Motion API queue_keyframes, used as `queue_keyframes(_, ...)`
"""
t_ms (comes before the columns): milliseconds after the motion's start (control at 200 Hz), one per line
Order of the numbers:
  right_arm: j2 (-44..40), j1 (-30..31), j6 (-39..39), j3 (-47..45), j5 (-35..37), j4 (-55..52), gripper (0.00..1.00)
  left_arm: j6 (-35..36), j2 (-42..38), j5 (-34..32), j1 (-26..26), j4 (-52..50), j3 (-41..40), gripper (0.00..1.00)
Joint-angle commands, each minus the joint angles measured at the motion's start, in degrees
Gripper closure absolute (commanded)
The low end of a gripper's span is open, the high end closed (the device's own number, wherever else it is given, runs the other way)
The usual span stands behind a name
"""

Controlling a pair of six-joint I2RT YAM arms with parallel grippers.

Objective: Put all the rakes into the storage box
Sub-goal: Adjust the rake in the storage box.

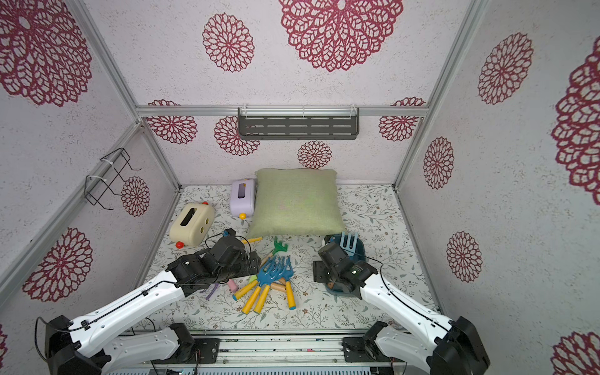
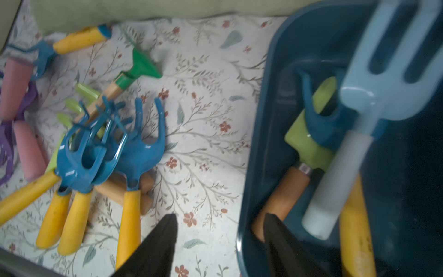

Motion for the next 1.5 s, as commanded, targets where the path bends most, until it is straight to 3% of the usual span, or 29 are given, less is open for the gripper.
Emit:
queue_keyframes(0, -1.5, -7.4, -0.3, 0.3, 3.8, 0.8, 0.44, 0.0, -0.8, -0.1, 0.8, 0.7, -0.9, 0.03)
queue_keyframes(215, 3.8, -16.7, -3.4, -0.8, 1.0, 5.7, 0.51, 0.5, -1.9, 0.2, 1.5, 1.1, -2.2, 0.03)
queue_keyframes(715, 15.7, -18.1, -4.4, -3.9, -0.3, 14.0, 0.61, -0.2, -4.7, 0.6, 2.6, 1.2, -4.7, 0.03)
queue_keyframes(866, 14.7, -18.1, -4.4, -5.3, -0.6, 14.4, 0.67, -0.4, -4.9, 0.7, 2.6, 1.4, -4.9, 0.03)
queue_keyframes(941, 13.7, -18.1, -4.5, -5.5, -0.7, 13.5, 0.77, -0.4, -4.7, 0.9, 2.6, 1.7, -4.9, 0.03)
queue_keyframes(1131, 7.2, -17.0, -4.3, -5.9, -0.3, 9.3, 0.88, -0.4, -4.4, 1.0, 2.6, 1.9, -4.9, 0.03)
queue_keyframes(1491, 1.6, -12.9, -1.8, -7.0, -2.4, 4.4, 0.89, -0.2, -3.7, 1.6, 2.7, 3.5, -5.7, 0.03)
